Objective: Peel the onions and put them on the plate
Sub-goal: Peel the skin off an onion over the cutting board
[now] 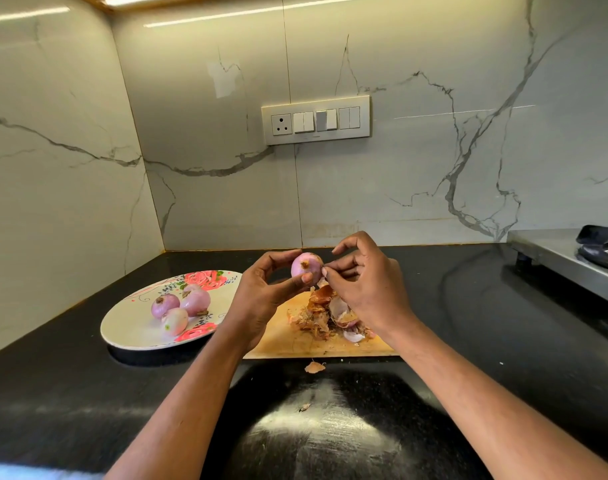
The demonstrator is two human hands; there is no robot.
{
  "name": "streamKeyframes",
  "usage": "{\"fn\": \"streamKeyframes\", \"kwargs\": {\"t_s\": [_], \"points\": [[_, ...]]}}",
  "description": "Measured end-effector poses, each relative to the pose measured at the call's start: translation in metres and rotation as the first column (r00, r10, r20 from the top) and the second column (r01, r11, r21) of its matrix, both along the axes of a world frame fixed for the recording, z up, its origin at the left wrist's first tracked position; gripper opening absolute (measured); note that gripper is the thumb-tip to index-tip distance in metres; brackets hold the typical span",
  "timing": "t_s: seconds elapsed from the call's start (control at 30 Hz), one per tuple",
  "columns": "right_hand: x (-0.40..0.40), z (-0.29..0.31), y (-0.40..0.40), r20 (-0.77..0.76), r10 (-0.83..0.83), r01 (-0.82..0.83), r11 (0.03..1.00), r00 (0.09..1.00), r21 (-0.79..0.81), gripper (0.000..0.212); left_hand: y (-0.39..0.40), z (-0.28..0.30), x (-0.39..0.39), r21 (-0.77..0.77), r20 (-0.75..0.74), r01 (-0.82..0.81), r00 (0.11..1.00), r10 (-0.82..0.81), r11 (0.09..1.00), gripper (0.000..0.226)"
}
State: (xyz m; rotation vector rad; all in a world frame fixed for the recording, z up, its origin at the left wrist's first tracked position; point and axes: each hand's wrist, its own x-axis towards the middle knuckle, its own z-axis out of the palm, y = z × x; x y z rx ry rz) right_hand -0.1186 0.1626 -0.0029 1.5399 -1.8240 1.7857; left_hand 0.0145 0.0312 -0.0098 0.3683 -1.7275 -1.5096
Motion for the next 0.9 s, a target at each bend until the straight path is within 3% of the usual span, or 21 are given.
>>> {"fn": "streamKeyframes", "kwargs": {"t_s": [0.33,0.5,0.63,0.9], "points": [[0.002,0.002,-0.002,-0.029,-0.077,0.078,0.997,0.997,0.030,0.029,0.004,0.002,0.000,-0.002,0.010,0.022,1.000,-0.022,1.000,0.057],[-0.012,0.003,-0.001,0.051,-0.165,0.164,0.986,0.985,0.029,0.019,0.006,0.003,0.002,0.025,-0.008,0.090,0.996,-0.090,0.996,0.058],[-0.019,0.000,-0.002,0.046,-0.144,0.137,0.982,0.989,0.132,0.010,0.007,0.005,0.003,0.098,-0.062,0.154,0.987,-0.149,0.983,0.053],[-0.017,-0.001,-0.004,-0.062,-0.092,0.104,0.968,0.994,0.229,0.026,0.007,0.008,0.003,0.207,-0.136,0.207,0.974,-0.182,0.956,0.050]]}}
